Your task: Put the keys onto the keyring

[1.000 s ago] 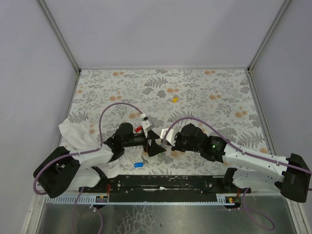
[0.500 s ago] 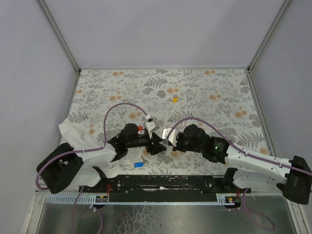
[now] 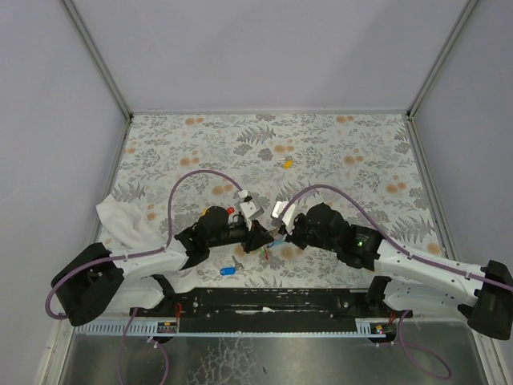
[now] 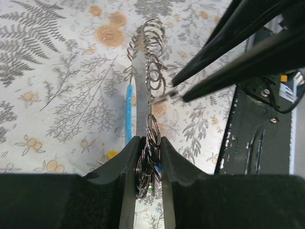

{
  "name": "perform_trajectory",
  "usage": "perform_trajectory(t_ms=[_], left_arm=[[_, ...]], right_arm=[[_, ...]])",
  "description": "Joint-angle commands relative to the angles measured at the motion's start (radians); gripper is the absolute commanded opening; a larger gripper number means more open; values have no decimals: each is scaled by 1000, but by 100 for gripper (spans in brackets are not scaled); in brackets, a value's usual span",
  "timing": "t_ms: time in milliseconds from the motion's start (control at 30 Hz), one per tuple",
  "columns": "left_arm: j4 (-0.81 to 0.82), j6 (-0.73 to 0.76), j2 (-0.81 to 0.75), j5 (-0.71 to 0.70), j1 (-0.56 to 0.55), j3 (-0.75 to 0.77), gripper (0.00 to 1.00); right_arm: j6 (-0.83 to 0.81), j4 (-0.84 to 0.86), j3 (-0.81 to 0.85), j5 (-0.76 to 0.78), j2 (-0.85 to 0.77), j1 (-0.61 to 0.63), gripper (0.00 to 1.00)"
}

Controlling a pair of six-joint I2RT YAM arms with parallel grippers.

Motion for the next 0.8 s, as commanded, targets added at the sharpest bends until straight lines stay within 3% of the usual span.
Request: perform_trajectory(t_ms=[0, 67, 433, 600, 767], left_arm=[[-52, -3, -35, -141, -15, 39, 8], [-63, -10, -43, -161, -23, 42, 6], [-138, -41, -61, -246, -55, 65, 0], [-140, -116, -65, -285, -58, 70, 0], [-180, -213, -85, -317, -59, 81, 0]], right_arm=[[128, -10, 85, 2, -62, -1, 29], [163, -24, 89, 6, -81, 0, 37], [247, -12, 68, 117, -85, 0, 40], [267, 112, -1, 41, -27, -1, 40], [128, 390, -213, -22, -127, -1, 48]])
